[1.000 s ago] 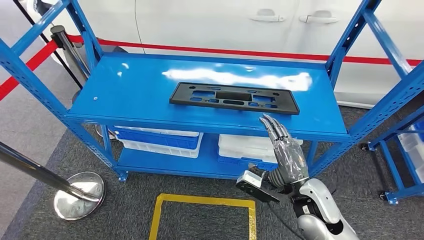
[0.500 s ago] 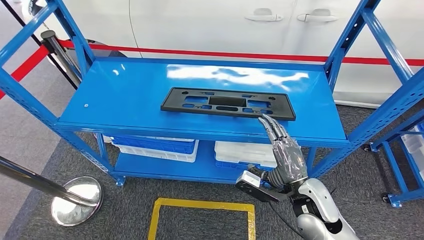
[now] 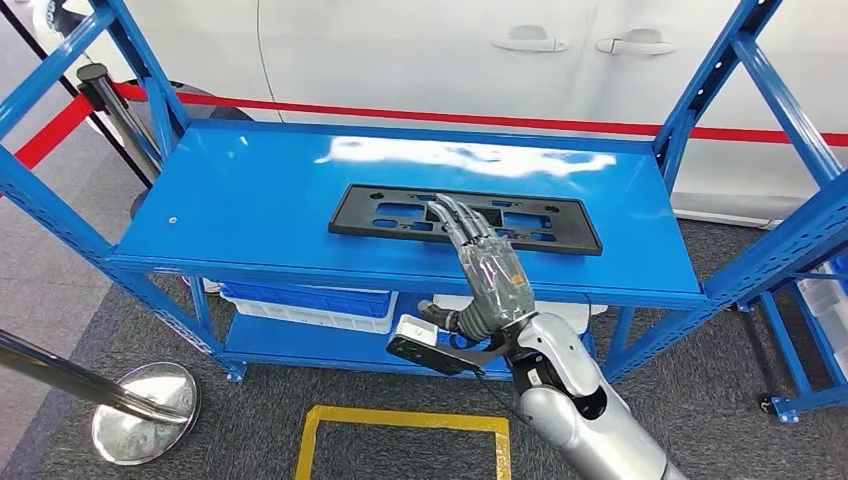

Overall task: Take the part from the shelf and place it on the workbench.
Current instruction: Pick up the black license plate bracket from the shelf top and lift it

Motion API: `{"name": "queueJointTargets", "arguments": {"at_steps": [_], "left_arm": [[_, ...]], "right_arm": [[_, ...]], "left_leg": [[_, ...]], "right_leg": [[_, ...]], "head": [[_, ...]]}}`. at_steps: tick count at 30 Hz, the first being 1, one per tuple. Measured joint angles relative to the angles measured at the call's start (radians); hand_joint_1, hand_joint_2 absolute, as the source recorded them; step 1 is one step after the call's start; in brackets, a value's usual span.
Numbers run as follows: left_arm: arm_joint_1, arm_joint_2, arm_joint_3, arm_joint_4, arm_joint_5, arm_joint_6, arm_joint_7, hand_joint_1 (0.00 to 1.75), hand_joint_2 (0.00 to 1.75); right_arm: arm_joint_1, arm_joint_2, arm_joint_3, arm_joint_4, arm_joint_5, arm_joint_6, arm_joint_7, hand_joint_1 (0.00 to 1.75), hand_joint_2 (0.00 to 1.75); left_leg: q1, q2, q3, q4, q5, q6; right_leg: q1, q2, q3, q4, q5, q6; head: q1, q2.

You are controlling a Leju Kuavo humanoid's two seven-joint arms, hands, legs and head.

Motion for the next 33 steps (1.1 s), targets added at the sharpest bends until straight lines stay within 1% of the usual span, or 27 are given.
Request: {"name": "queueJointTargets", "arguments": {"at_steps": [1, 3, 4, 5, 6, 8, 9, 10, 12, 14, 15, 16, 17, 18, 19, 20, 21, 22, 23, 24, 25, 27, 29, 30, 31, 32, 33], "left_arm": [[0.000, 0.000, 0.000, 0.000, 0.000, 0.000, 0.000, 0.00, 0.00], [-0.001, -0.001, 0.000, 0.000, 0.000, 0.000, 0.000, 0.00, 0.00], [-0.001, -0.001, 0.000, 0.000, 0.000, 0.000, 0.000, 0.00, 0.00], [-0.001, -0.001, 0.000, 0.000, 0.000, 0.000, 0.000, 0.00, 0.00], [0.000, -0.001, 0.000, 0.000, 0.000, 0.000, 0.000, 0.00, 0.00], [0.001, -0.001, 0.000, 0.000, 0.000, 0.000, 0.000, 0.00, 0.00], [0.000, -0.003, 0.000, 0.001, 0.000, 0.000, 0.000, 0.00, 0.00], [-0.001, -0.004, 0.000, 0.001, 0.000, -0.001, 0.000, 0.00, 0.00], [-0.003, -0.005, 0.000, 0.002, -0.001, -0.002, 0.000, 0.00, 0.00], [-0.004, -0.006, 0.000, 0.003, -0.001, -0.003, -0.002, 0.00, 0.00], [-0.005, -0.006, 0.000, 0.003, -0.001, -0.004, -0.003, 0.00, 0.00], [-0.005, -0.007, -0.001, 0.003, 0.000, -0.004, -0.004, 0.00, 0.00], [-0.005, -0.008, -0.001, 0.004, 0.000, -0.005, -0.006, 0.00, 0.00], [-0.005, -0.008, -0.001, 0.004, 0.000, -0.005, -0.008, 0.00, 0.00], [-0.005, -0.008, -0.001, 0.004, -0.001, -0.005, -0.009, 0.00, 0.00], [-0.004, -0.007, -0.001, 0.004, -0.001, -0.005, -0.010, 0.00, 0.00], [-0.003, -0.007, -0.001, 0.004, -0.002, -0.005, -0.011, 0.00, 0.00], [-0.002, -0.007, -0.001, 0.004, -0.003, -0.006, -0.011, 0.00, 0.00], [-0.001, -0.007, -0.001, 0.004, -0.006, -0.006, -0.012, 0.00, 0.00], [-0.001, -0.007, -0.001, 0.004, -0.008, -0.007, -0.013, 0.00, 0.00], [-0.002, -0.007, -0.001, 0.005, -0.010, -0.008, -0.014, 0.00, 0.00], [-0.005, -0.007, -0.002, 0.006, -0.013, -0.011, -0.017, 0.00, 0.00], [-0.006, -0.007, -0.003, 0.006, -0.016, -0.011, -0.019, 0.00, 0.00], [-0.005, -0.007, -0.004, 0.006, -0.017, -0.011, -0.020, 0.00, 0.00], [-0.005, -0.008, -0.004, 0.006, -0.018, -0.011, -0.021, 0.00, 0.00], [-0.005, -0.008, -0.004, 0.006, -0.019, -0.010, -0.023, 0.00, 0.00], [-0.006, -0.008, -0.005, 0.006, -0.020, -0.010, -0.025, 0.00, 0.00]], "right_arm": [[-0.006, 0.003, 0.006, 0.002, -0.001, 0.000, 0.000, 0.00, 1.75], [-0.013, 0.006, 0.018, 0.009, -0.001, 0.000, 0.001, 0.00, 1.75], [-0.014, 0.007, 0.023, 0.012, -0.001, 0.000, 0.001, 0.00, 1.75], [-0.014, 0.008, 0.027, 0.016, -0.001, 0.000, 0.001, 0.00, 1.75], [-0.014, 0.009, 0.030, 0.019, -0.001, 0.000, 0.002, 0.00, 1.75], [-0.017, 0.011, 0.034, 0.022, -0.001, 0.000, 0.003, 0.00, 1.75], [-0.018, 0.011, 0.036, 0.024, -0.001, 0.000, 0.003, 0.00, 1.75], [-0.021, 0.012, 0.038, 0.025, -0.001, 0.000, 0.003, 0.00, 1.75], [-0.026, 0.015, 0.042, 0.029, -0.004, 0.002, 0.003, 0.00, 1.75], [-0.033, 0.023, 0.047, 0.033, -0.011, 0.007, 0.005, 0.00, 1.75], [-0.037, 0.028, 0.051, 0.036, -0.014, 0.011, 0.006, 0.00, 1.75], [-0.042, 0.033, 0.056, 0.038, -0.016, 0.014, 0.007, 0.00, 1.75], [-0.046, 0.036, 0.060, 0.042, -0.017, 0.017, 0.008, 0.00, 1.75], [-0.049, 0.039, 0.065, 0.047, -0.018, 0.020, 0.009, 0.00, 1.75], [-0.050, 0.041, 0.069, 0.054, -0.018, 0.021, 0.011, 0.00, 1.75], [-0.051, 0.042, 0.072, 0.061, -0.018, 0.021, 0.013, 0.00, 1.75], [-0.051, 0.044, 0.075, 0.070, -0.019, 0.022, 0.014, 0.00, 1.75], [-0.053, 0.045, 0.077, 0.078, -0.019, 0.023, 0.016, 0.00, 1.75], [-0.056, 0.047, 0.080, 0.086, -0.018, 0.025, 0.018, 0.00, 1.75], [-0.061, 0.050, 0.082, 0.097, -0.017, 0.028, 0.021, 0.00, 1.75], [-0.068, 0.052, 0.085, 0.110, -0.015, 0.031, 0.024, 0.00, 1.75], [-0.080, 0.058, 0.089, 0.143, -0.009, 0.035, 0.030, 0.00, 1.75], [-0.089, 0.064, 0.092, 0.178, -0.003, 0.035, 0.032, 0.00, 1.75], [-0.094, 0.067, 0.093, 0.194, 0.000, 0.034, 0.033, 0.00, 1.75], [-0.098, 0.069, 0.094, 0.210, 0.003, 0.034, 0.033, 0.00, 1.75], [-0.101, 0.070, 0.095, 0.226, 0.004, 0.034, 0.033, 0.00, 1.75], [-0.103, 0.071, 0.096, 0.241, 0.005, 0.034, 0.034, 0.00, 1.75]], "left_leg": [[0.002, 0.000, 0.004, -0.003, -0.001, 0.006], [0.000, 0.000, 0.008, -0.003, -0.006, 0.015], [0.000, -0.001, 0.011, -0.002, -0.010, 0.017], [0.000, -0.001, 0.016, -0.001, -0.014, 0.017], [-0.001, -0.002, 0.023, 0.000, -0.019, 0.016], [-0.001, -0.003, 0.038, 0.002, -0.032, 0.011], [-0.003, -0.003, 0.043, 0.004, -0.038, 0.008], [-0.005, -0.004, 0.045, 0.005, -0.043, 0.004], [-0.007, -0.003, 0.045, 0.004, -0.046, -0.004], [-0.007, -0.002, 0.045, 0.007, -0.055, -0.014], [-0.006, -0.001, 0.038, 0.027, -0.068, -0.019], [-0.004, -0.001, 0.018, 0.069, -0.089, -0.024], [-0.002, -0.001, -0.012, 0.128, -0.114, -0.028], [0.000, -0.001, -0.051, 0.196, -0.138, -0.032], [0.002, -0.001, -0.087, 0.252, -0.151, -0.036], [0.004, -0.001, -0.109, 0.278, -0.145, -0.039], [0.007, -0.001, -0.114, 0.267, -0.119, -0.041], [0.009, -0.001, -0.099, 0.219, -0.076, -0.043], [0.012, -0.001, -0.075, 0.152, -0.033, -0.045], [0.012, -0.001, -0.050, 0.093, -0.004, -0.045], [0.011, -0.003, -0.033, 0.052, 0.009, -0.042], [0.007, -0.006, -0.025, 0.029, 0.002, -0.033], [0.008, -0.006, -0.021, 0.023, -0.002, -0.020], [0.009, -0.006, -0.017, 0.020, -0.004, -0.013], [0.010, -0.006, -0.012, 0.017, -0.006, -0.007], [0.009, -0.005, -0.008, 0.016, -0.008, -0.001], [0.008, -0.005, -0.005, 0.016, -0.012, 0.004]], "right_leg": [[-0.001, -0.001, -0.025, 0.049, -0.024, 0.004], [-0.002, -0.003, -0.101, 0.184, -0.073, 0.010], [-0.002, -0.004, -0.134, 0.234, -0.082, 0.012], [-0.002, -0.004, -0.151, 0.251, -0.071, 0.012], [-0.002, -0.004, -0.149, 0.228, -0.039, 0.011], [0.000, -0.005, -0.103, 0.104, 0.048, 0.001], [0.002, -0.006, -0.079, 0.045, 0.077, -0.005], [0.005, -0.007, -0.063, 0.005, 0.088, -0.010], [0.010, -0.008, -0.053, -0.020, 0.080, -0.017], [0.004, -0.006, -0.044, -0.034, 0.077, -0.025], [0.000, -0.006, -0.037, -0.041, 0.077, -0.029], [-0.004, -0.006, -0.029, -0.046, 0.076, -0.034], [-0.003, -0.007, -0.024, -0.049, 0.074, -0.037], [-0.003, -0.008, -0.021, -0.049, 0.070, -0.039], [-0.003, -0.009, -0.017, -0.048, 0.066, -0.040], [-0.004, -0.009, -0.013, -0.047, 0.062, -0.039], [-0.005, -0.008, -0.007, -0.045, 0.056, -0.038], [-0.006, -0.007, 0.000, -0.043, 0.049, -0.035], [-0.008, -0.006, 0.007, -0.040, 0.042, -0.031], [-0.007, -0.005, 0.011, -0.037, 0.035, -0.025], [-0.005, -0.004, 0.011, -0.034, 0.030, -0.020], [-0.001, -0.003, 0.008, -0.032, 0.026, -0.009], [-0.003, -0.003, 0.009, -0.031, 0.020, 0.001], [-0.004, -0.005, 0.004, -0.017, 0.010, 0.005], [-0.005, -0.006, -0.012, 0.017, -0.008, 0.008], [-0.005, -0.007, -0.042, 0.075, -0.033, 0.010], [-0.005, -0.008, -0.082, 0.146, -0.060, 0.012]], "head": [[0.000, 0.000], [0.000, 0.000], [0.001, 0.000], [0.000, 0.000], [0.001, 0.000], [0.001, 0.000], [0.000, 0.000], [0.000, 0.000], [-0.001, 0.000], [-0.001, 0.000], [-0.002, 0.000], [-0.003, 0.000], [-0.004, 0.000], [-0.005, 0.000], [-0.005, 0.000], [-0.005, 0.000], [-0.005, 0.000], [-0.005, 0.000], [-0.005, 0.000], [-0.005, 0.000], [-0.006, 0.000], [-0.006, 0.000], [-0.006, 0.000], [-0.006, 0.000], [-0.005, 0.000], [-0.005, 0.000], [-0.005, 0.000]]}}
